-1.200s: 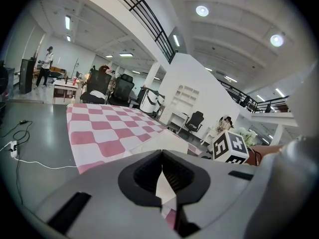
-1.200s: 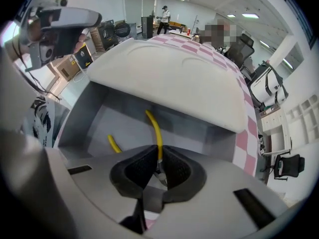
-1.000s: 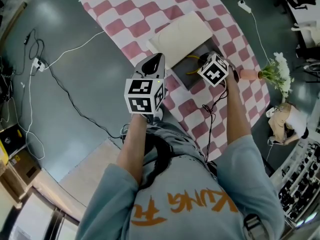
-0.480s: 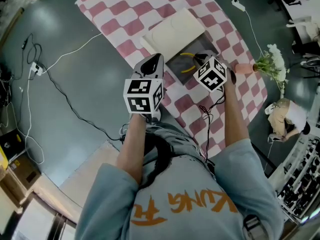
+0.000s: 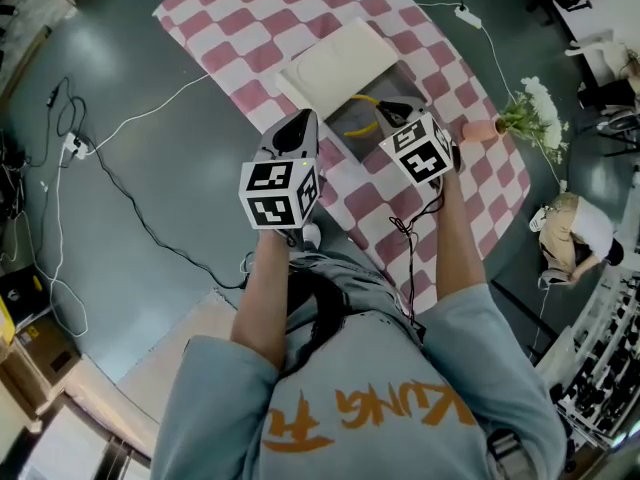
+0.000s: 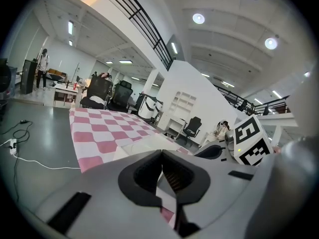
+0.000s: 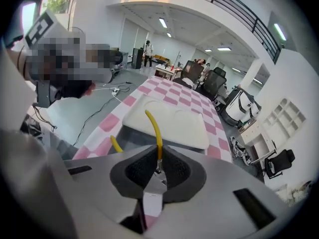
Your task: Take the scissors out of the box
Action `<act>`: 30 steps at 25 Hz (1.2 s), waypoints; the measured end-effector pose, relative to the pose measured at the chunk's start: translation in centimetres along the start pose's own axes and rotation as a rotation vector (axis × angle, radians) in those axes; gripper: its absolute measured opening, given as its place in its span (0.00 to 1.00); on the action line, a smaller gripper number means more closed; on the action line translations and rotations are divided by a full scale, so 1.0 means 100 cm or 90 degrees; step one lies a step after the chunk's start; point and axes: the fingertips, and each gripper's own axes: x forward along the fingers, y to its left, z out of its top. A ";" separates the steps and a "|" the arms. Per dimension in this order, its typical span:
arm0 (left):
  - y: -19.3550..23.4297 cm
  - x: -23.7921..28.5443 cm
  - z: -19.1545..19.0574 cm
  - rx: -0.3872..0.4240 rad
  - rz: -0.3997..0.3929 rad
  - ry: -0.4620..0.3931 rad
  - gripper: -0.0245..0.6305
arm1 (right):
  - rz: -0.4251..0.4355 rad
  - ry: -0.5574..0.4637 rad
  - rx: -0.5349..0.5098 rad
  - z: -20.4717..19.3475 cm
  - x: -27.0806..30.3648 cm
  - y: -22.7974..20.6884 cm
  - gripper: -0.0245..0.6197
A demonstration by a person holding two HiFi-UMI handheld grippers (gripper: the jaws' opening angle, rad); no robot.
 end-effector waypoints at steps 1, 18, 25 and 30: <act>-0.001 -0.003 0.001 0.001 0.002 -0.004 0.07 | -0.004 -0.009 0.014 0.002 -0.004 0.002 0.08; -0.027 -0.046 0.017 0.028 0.007 -0.058 0.07 | -0.070 -0.237 0.282 0.032 -0.092 0.004 0.08; -0.056 -0.058 0.032 0.056 -0.004 -0.097 0.07 | -0.066 -0.354 0.419 0.018 -0.145 -0.006 0.08; -0.070 -0.070 0.053 0.081 0.020 -0.163 0.07 | -0.081 -0.425 0.481 -0.002 -0.183 -0.020 0.08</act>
